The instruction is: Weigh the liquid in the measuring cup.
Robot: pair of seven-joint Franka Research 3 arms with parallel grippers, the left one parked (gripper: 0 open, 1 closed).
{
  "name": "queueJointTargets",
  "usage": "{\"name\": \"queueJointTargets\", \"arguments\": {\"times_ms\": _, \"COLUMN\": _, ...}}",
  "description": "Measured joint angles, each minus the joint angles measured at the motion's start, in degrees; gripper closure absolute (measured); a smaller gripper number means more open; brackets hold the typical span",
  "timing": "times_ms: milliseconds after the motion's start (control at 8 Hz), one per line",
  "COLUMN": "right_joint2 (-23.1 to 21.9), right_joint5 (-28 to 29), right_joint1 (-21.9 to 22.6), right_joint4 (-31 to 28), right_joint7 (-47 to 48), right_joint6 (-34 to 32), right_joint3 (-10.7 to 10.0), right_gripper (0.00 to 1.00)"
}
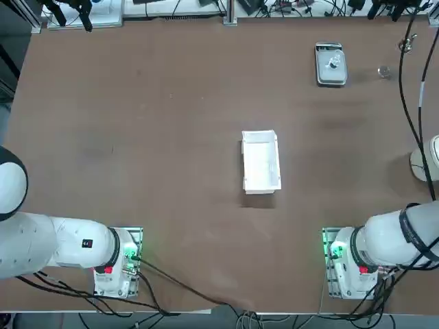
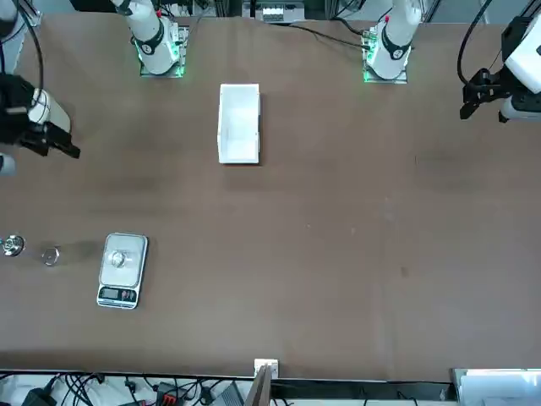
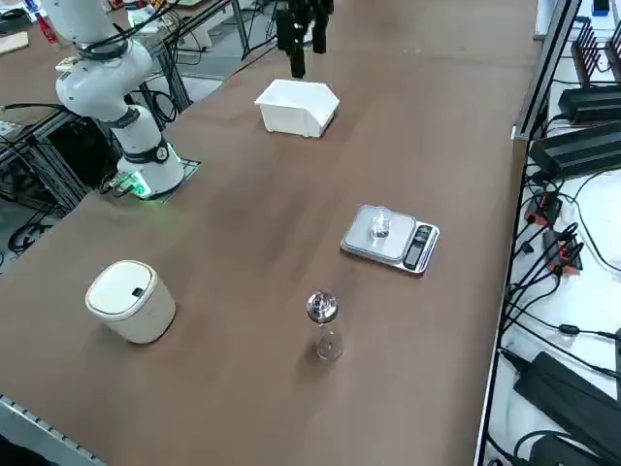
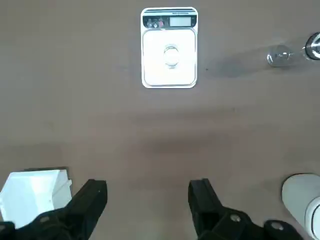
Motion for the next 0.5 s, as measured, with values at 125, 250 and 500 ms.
{"name": "queueJointTargets", "arguments": {"times_ms": 125, "right_joint2": -2.9, "right_joint5": 0.0, "right_joint1": 0.0, "right_joint4": -2.1, "right_joint7": 0.0, "right_joint6": 0.0, "right_joint3": 0.1, "right_gripper": 0.0}}
{"name": "queueJointTargets", "arguments": {"times_ms": 250, "right_joint2": -6.1, "right_joint5": 0.0, "right_joint1": 0.0, "right_joint4": -4.9, "right_joint7": 0.0, "right_joint6": 0.2, "right_joint3": 0.2, "right_gripper": 0.0}}
{"name": "queueJointTargets", "arguments": {"times_ms": 500, "right_joint2": -11.1, "right_joint5": 0.0, "right_joint1": 0.0, "right_joint4": -8.6, "right_joint7": 0.0, "right_joint6": 0.6, "right_joint3": 0.4, "right_gripper": 0.0}}
